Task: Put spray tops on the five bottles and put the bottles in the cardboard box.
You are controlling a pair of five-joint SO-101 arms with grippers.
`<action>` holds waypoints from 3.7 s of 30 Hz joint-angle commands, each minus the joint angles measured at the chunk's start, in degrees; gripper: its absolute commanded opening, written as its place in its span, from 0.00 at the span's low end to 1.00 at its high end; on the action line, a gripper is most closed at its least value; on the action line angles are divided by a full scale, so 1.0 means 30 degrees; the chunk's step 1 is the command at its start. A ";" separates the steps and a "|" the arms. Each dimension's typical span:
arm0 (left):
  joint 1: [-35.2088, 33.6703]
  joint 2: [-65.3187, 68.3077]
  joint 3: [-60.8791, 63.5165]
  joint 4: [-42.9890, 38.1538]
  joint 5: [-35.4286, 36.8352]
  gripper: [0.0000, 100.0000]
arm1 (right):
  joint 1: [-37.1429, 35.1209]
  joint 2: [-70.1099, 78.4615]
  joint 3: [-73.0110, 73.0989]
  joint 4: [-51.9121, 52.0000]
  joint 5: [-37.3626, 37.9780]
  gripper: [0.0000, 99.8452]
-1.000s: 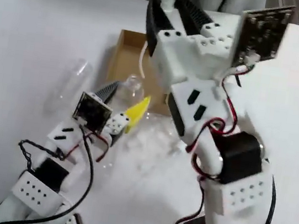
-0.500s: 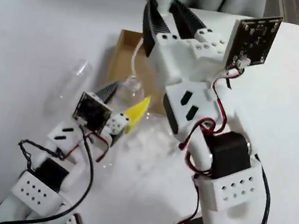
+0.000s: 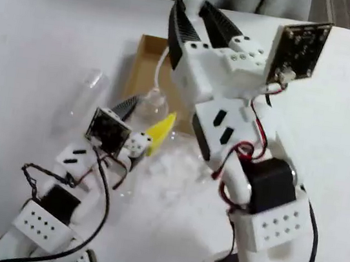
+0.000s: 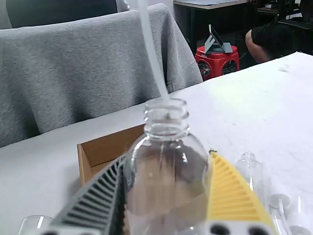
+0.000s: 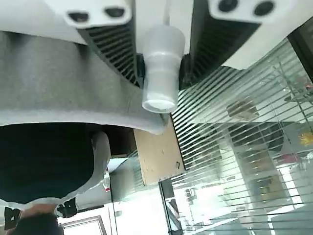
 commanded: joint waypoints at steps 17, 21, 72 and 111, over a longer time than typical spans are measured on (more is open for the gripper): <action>0.0103 -0.0484 -0.0293 -0.0850 0.0088 0.02 | -0.0161 -0.0952 0.5685 -0.2974 -0.0176 0.02; 0.0103 -0.0484 -0.0293 -0.0850 0.0088 0.02 | -0.0220 -0.0952 0.6007 -0.0777 -0.0147 0.02; 0.0249 -0.0484 -0.0117 -0.0850 0.0088 0.02 | 0.0952 -0.0073 0.8176 0.0015 0.2081 0.02; -0.2476 -0.0308 -0.1641 -0.0850 0.4278 0.02 | 0.1744 -0.3443 1.1722 0.5553 0.2286 0.02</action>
